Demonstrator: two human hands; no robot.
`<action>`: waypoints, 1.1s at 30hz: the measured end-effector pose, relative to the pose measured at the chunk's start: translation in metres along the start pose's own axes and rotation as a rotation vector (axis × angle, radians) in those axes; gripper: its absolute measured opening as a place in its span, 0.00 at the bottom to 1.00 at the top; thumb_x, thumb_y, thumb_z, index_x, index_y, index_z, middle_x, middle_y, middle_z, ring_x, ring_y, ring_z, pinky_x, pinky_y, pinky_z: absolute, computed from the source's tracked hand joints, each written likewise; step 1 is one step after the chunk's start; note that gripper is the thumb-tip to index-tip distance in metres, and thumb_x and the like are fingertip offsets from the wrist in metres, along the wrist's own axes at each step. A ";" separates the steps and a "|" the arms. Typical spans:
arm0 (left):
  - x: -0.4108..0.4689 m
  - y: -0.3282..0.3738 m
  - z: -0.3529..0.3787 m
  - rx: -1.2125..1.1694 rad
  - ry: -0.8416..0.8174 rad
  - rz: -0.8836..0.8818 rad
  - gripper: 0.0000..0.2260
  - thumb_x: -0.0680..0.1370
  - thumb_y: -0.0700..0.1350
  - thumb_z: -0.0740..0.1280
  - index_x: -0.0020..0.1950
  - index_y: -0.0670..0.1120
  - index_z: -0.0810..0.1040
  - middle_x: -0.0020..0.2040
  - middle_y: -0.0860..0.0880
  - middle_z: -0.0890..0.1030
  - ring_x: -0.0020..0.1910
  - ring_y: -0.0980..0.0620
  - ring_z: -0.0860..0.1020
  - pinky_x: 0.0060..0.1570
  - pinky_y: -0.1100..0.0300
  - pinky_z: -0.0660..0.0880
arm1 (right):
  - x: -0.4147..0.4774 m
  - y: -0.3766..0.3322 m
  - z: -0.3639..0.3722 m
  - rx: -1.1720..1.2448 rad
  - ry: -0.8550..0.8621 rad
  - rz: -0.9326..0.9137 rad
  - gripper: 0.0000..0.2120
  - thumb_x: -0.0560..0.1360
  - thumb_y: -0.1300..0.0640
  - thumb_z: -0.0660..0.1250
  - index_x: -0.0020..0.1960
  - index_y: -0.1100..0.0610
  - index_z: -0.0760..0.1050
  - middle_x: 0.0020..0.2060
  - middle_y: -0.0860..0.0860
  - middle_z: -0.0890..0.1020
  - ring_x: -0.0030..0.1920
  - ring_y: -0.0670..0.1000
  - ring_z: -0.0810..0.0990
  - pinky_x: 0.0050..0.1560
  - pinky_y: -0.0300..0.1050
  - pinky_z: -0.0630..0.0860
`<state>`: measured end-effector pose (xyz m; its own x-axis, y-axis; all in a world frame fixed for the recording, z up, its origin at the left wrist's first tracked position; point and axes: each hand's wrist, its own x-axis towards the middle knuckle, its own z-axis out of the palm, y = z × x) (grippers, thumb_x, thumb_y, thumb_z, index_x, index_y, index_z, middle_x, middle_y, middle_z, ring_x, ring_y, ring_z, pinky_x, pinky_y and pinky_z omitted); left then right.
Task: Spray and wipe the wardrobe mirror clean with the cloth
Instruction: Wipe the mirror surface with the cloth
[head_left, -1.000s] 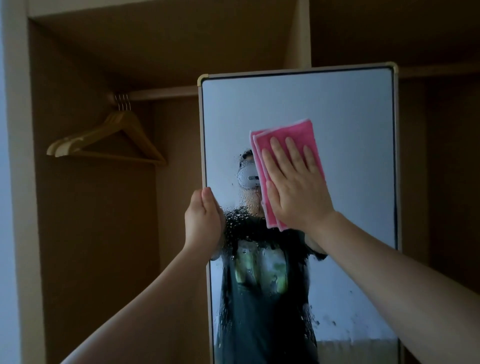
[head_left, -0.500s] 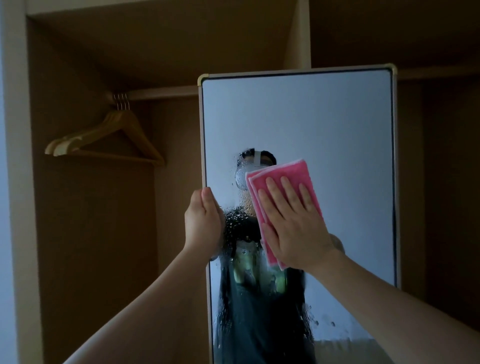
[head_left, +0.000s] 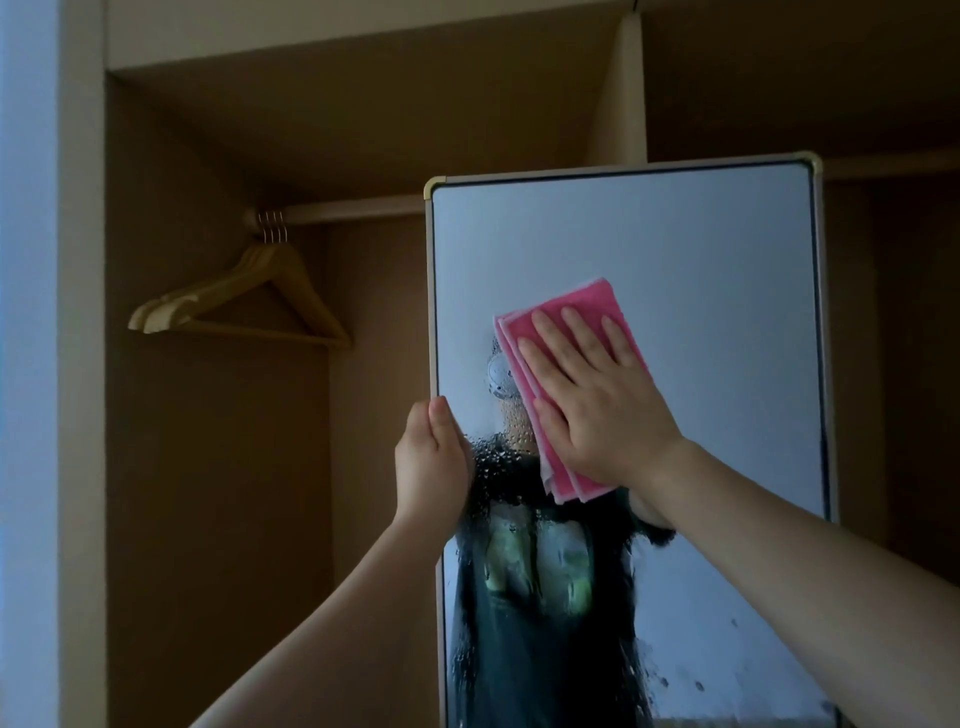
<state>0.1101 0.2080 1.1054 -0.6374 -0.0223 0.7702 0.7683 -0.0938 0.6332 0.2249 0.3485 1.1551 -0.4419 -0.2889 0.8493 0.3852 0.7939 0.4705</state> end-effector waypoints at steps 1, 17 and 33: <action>0.000 0.000 0.000 -0.002 0.001 0.001 0.17 0.83 0.51 0.51 0.39 0.46 0.70 0.30 0.51 0.73 0.27 0.67 0.73 0.26 0.75 0.67 | 0.007 0.001 -0.002 -0.004 -0.005 0.001 0.27 0.79 0.48 0.52 0.75 0.56 0.64 0.75 0.56 0.64 0.75 0.60 0.61 0.75 0.62 0.52; -0.011 -0.002 -0.011 0.052 -0.103 0.093 0.13 0.83 0.48 0.51 0.39 0.51 0.65 0.28 0.54 0.71 0.24 0.64 0.71 0.22 0.71 0.66 | 0.113 0.022 -0.019 -0.091 0.009 0.059 0.28 0.81 0.46 0.41 0.79 0.55 0.53 0.78 0.55 0.57 0.77 0.60 0.54 0.75 0.58 0.45; -0.039 -0.020 -0.024 0.055 -0.192 0.024 0.14 0.83 0.48 0.50 0.40 0.50 0.67 0.28 0.52 0.75 0.23 0.61 0.70 0.22 0.67 0.68 | 0.037 -0.026 0.002 -0.007 -0.009 -0.006 0.28 0.81 0.47 0.45 0.78 0.58 0.54 0.77 0.57 0.58 0.77 0.60 0.53 0.77 0.59 0.44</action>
<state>0.1180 0.1870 1.0610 -0.6002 0.1673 0.7822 0.7884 -0.0408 0.6138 0.1967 0.3183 1.1740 -0.4514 -0.2885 0.8444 0.3887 0.7882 0.4771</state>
